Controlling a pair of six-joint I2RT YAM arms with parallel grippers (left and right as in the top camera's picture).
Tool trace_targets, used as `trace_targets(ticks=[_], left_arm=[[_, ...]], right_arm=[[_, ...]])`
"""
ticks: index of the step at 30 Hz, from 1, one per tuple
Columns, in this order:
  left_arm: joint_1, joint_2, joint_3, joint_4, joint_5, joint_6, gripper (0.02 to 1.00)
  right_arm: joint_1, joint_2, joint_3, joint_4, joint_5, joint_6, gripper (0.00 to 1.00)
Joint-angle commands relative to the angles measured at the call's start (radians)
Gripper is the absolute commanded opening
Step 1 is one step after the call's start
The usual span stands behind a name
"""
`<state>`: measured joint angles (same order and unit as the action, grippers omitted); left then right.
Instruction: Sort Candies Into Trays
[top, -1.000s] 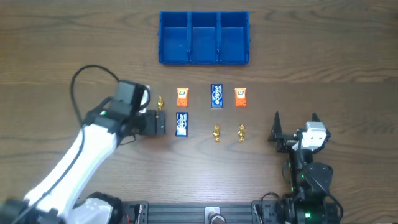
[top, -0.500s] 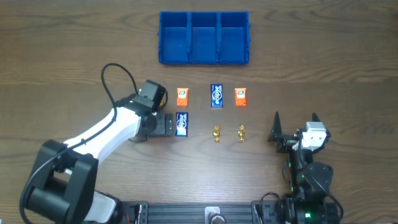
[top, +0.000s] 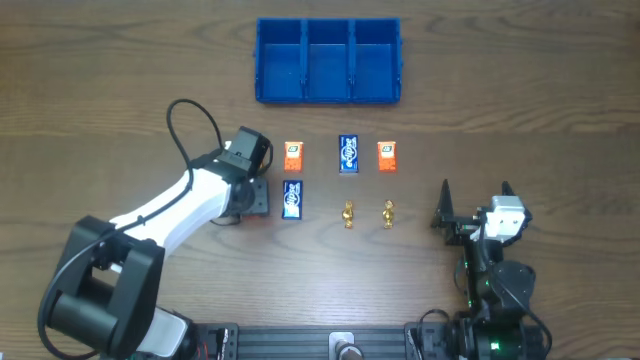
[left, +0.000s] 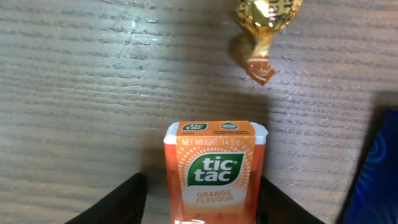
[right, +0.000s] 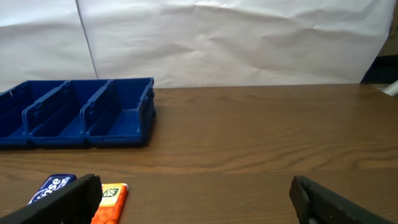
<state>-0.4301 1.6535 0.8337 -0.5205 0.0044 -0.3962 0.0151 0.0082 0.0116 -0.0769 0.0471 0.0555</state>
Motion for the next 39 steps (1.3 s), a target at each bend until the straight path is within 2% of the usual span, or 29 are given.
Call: trace_targets(ticks=[1,3,8,13,16,19,23,29,33,39], left_arm=[[-0.026,0.022,0.015,0.01,-0.011,-0.005,0.489],[-0.029,0.022,0.015,0.013,-0.011,-0.005,0.459],[-0.029,0.022,0.015,0.014,-0.004,-0.009,0.31],[-0.029,0.02,0.029,0.004,-0.003,-0.025,0.288],[-0.034,0.009,0.132,-0.071,-0.009,-0.036,0.281],[-0.053,0.006,0.418,-0.237,-0.093,-0.061,0.303],[-0.053,0.08,0.724,-0.322,-0.121,-0.045,0.297],[-0.038,0.446,1.357,-0.558,-0.169,0.008,0.292],[0.0,0.621,1.548,-0.595,-0.145,0.016,0.299],[0.066,0.715,1.572,-0.569,-0.114,0.056,0.297]], right_arm=[[-0.005,-0.005,-0.004,-0.002,-0.005,-0.012,0.998],[-0.005,-0.005,-0.004,-0.002,-0.005,-0.012,0.998],[-0.005,-0.005,-0.004,-0.002,-0.005,-0.012,0.998],[-0.005,-0.005,-0.004,-0.002,-0.005,-0.012,0.998],[-0.005,-0.005,-0.004,-0.002,-0.005,-0.012,0.998],[-0.005,-0.005,-0.004,-0.002,-0.005,-0.012,0.998],[-0.005,-0.005,-0.004,-0.002,-0.005,-0.012,0.998],[-0.005,-0.005,-0.004,-0.002,-0.005,-0.012,0.998],[-0.005,-0.005,-0.004,-0.002,-0.005,-0.012,0.998],[-0.005,-0.005,-0.004,-0.002,-0.005,-0.012,0.998]])
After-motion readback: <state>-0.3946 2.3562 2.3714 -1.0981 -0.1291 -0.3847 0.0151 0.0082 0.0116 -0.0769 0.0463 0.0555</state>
